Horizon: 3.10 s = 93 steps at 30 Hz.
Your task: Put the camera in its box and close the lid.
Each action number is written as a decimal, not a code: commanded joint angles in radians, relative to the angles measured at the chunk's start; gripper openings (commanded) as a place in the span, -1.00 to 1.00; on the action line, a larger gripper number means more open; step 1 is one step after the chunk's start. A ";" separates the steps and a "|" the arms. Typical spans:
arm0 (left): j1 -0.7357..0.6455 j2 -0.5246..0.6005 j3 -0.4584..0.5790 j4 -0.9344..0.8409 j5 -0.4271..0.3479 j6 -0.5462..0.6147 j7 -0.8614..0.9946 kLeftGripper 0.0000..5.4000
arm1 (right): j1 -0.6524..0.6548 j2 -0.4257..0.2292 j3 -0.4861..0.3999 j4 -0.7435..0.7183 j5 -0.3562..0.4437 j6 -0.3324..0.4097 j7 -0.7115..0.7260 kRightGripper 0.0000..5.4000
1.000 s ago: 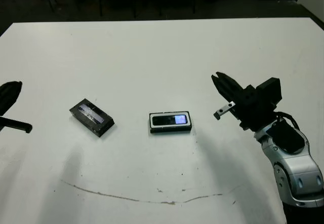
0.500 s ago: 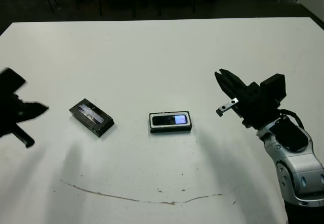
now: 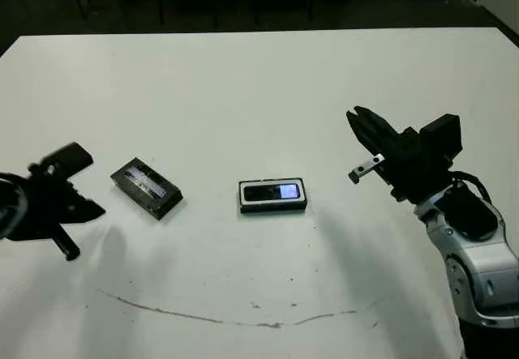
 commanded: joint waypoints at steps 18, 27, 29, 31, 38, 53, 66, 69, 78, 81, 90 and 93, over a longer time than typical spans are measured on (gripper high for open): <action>-0.083 -0.106 -0.100 0.142 0.146 0.018 0.070 -1.00 | 0.016 -0.018 -0.012 0.001 0.013 -0.002 0.013 -0.99; -0.063 -0.144 -0.088 0.133 0.185 -0.018 0.106 -1.00 | 0.022 -0.020 -0.015 0.005 0.013 -0.010 0.014 -0.99; -0.059 -0.165 -0.082 0.127 0.197 -0.008 0.131 -1.00 | 0.023 -0.021 -0.018 0.009 0.015 -0.008 0.015 -0.99; -0.062 -0.189 -0.087 0.122 0.208 0.001 0.154 -1.00 | 0.024 -0.021 -0.019 0.014 0.011 -0.005 0.012 -0.99; -0.072 -0.247 -0.120 0.117 0.249 -0.028 0.180 -1.00 | 0.025 -0.035 -0.019 0.011 0.001 0.018 0.005 -0.99; -0.116 -0.292 -0.163 0.180 0.324 -0.047 0.195 -1.00 | 0.035 -0.045 -0.049 -0.019 0.025 0.080 -0.003 -0.99; -0.163 -0.291 -0.187 0.293 0.407 -0.163 0.161 -1.00 | 0.040 -0.047 -0.068 -0.029 0.037 0.110 -0.009 -0.99; -0.184 -0.296 -0.189 0.321 0.420 -0.169 0.148 -1.00 | 0.044 -0.050 -0.070 -0.031 0.037 0.106 -0.009 -0.99; -0.232 -0.307 -0.199 0.361 0.447 -0.193 0.097 -1.00 | 0.051 -0.050 -0.079 -0.015 0.062 0.094 0.005 -0.99; -0.242 -0.324 -0.186 0.353 0.441 -0.183 0.094 -1.00 | 0.053 -0.051 -0.078 -0.013 0.070 0.095 0.005 -0.99; -0.287 -0.367 -0.206 0.406 0.464 -0.203 0.084 -1.00 | 0.072 -0.045 -0.076 -0.042 0.084 0.127 -0.017 -0.99; -0.310 -0.382 -0.212 0.448 0.467 -0.221 0.073 -1.00 | 0.080 -0.048 -0.082 -0.039 0.094 0.119 -0.012 -0.99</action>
